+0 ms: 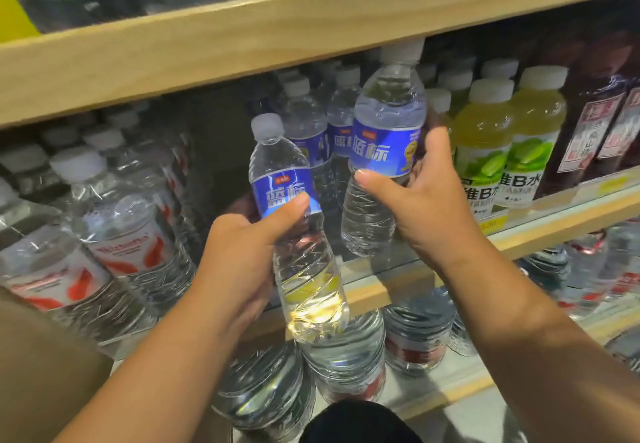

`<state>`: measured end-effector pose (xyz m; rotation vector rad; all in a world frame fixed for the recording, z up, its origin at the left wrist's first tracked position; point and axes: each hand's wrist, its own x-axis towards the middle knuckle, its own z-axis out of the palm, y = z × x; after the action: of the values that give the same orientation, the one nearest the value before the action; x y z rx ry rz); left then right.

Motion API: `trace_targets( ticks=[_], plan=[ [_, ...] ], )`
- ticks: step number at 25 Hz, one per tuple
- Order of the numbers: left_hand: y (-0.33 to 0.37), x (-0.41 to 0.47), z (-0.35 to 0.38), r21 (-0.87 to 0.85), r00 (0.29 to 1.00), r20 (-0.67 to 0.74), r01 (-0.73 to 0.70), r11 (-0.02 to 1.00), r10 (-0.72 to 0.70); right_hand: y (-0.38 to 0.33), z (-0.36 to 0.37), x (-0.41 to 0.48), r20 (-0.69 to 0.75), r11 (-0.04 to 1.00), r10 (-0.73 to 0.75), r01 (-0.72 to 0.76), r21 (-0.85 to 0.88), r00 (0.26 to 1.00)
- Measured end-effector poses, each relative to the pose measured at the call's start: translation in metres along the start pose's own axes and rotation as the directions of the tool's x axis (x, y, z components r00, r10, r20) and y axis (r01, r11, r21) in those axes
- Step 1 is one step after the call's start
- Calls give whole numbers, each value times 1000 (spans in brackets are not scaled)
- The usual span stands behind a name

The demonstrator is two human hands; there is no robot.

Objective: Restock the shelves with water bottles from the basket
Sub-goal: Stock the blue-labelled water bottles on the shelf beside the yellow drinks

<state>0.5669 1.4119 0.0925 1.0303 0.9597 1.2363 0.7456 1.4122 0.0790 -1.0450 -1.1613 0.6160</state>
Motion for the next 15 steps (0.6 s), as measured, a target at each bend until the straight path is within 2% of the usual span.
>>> trace_targets(
  ticks=[3,5,7,11,15],
  plan=[
    [2,2,-2,13,1000,-16,-9,1000,9,10,6,4,-22,996,9,-11,-87,1000],
    [2,1,-1,10,1000,-16,-17,1000,17,14,13,4,14,978,0,3,-210,1000],
    [2,2,-1,21,999,-23,-34,999,34,22,17,4,46,969,-11,22,-245,999],
    [2,6,-3,32,996,-76,-39,999,41,31,19,4,-43,951,72,-82,-297,996],
    [2,8,-3,-7,996,-84,-28,1000,27,38,22,-9,-103,873,109,-145,-466,989]
  ],
)
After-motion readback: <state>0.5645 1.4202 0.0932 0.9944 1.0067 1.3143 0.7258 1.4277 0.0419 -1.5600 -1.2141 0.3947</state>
